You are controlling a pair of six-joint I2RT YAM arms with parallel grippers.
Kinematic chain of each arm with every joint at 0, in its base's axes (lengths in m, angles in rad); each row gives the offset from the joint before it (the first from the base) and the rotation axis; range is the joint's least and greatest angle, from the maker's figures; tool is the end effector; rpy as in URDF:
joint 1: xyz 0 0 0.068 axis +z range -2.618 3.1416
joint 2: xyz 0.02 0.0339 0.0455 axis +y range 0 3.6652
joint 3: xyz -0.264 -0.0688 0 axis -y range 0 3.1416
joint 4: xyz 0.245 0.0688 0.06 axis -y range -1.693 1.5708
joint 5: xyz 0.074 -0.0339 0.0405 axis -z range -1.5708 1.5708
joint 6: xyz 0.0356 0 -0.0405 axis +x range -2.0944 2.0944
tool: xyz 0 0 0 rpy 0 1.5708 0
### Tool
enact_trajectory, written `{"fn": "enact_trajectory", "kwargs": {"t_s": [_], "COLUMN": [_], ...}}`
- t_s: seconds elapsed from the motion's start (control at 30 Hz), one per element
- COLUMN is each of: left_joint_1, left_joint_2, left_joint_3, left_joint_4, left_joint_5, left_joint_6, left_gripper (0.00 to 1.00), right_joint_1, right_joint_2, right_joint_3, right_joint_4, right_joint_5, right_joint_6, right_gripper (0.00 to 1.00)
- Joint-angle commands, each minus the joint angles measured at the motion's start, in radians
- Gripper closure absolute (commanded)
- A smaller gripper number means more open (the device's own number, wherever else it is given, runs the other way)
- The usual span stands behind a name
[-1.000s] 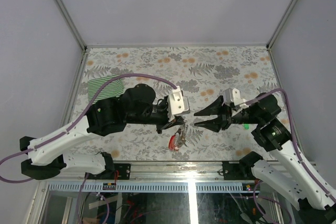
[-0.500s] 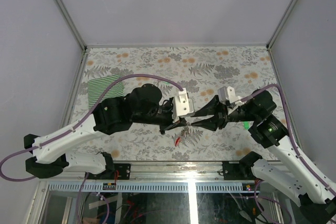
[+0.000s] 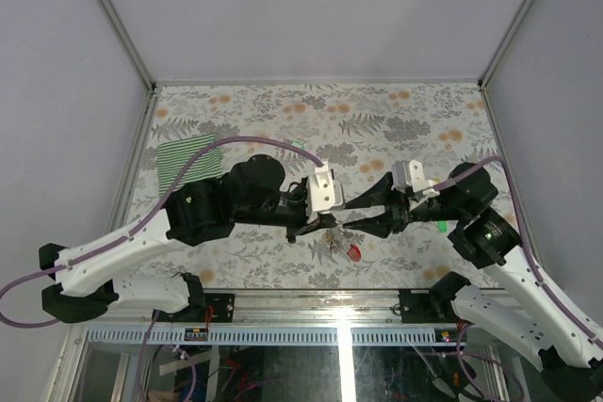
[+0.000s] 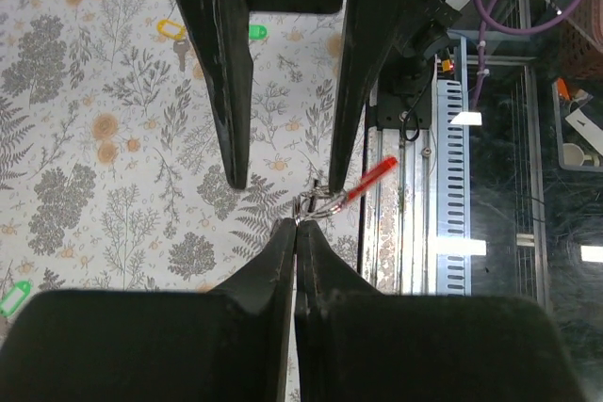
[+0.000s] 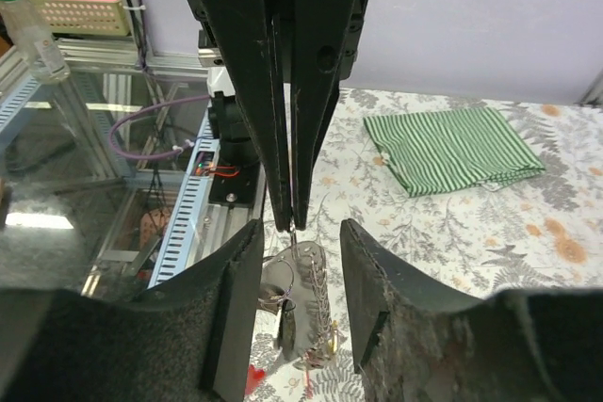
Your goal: Put the keys on the keyring
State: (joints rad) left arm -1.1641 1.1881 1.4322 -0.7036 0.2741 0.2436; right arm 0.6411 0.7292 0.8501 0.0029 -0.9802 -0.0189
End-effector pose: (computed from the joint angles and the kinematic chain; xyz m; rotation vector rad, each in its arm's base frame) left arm 0.0868 -0.2258 0.4278 1.5052 1.4936 -0.8437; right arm 0.1043 0.1147 0.3901 -1.2464 1.0444 1.1893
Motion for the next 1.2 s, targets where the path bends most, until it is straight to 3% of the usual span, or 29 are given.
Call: {"fn": "enact_trajectory", "kwargs": {"t_s": [0.0, 0.23, 0.67, 0.9, 1.17], "left_joint_1": [0.005, 0.005, 0.004, 0.004, 0.004], "left_joint_2": [-0.122, -0.287, -0.430, -0.423, -0.400], "left_joint_3": [-0.123, -0.354, -0.687, -0.747, -0.760], "left_joint_4": [0.259, 0.593, 1.165, 1.345, 1.437], "left_joint_5": [0.047, 0.061, 0.054, 0.087, 0.126], "left_joint_6": [-0.006, -0.061, -0.117, -0.141, -0.160], "left_gripper": [1.00, 1.00, 1.00, 1.00, 1.00], "right_joint_1": [0.009, 0.009, 0.008, 0.008, 0.009], "right_joint_2": [-0.078, -0.124, -0.089, -0.081, -0.068], "right_joint_3": [-0.014, -0.013, 0.016, 0.008, -0.010], "right_joint_4": [0.097, 0.081, 0.055, 0.190, 0.378], "right_joint_5": [0.060, 0.112, 0.062, 0.011, -0.020], "right_joint_6": [0.007, 0.001, 0.007, 0.106, 0.241], "right_gripper": [0.55, 0.56, 0.62, 0.61, 0.61]}}
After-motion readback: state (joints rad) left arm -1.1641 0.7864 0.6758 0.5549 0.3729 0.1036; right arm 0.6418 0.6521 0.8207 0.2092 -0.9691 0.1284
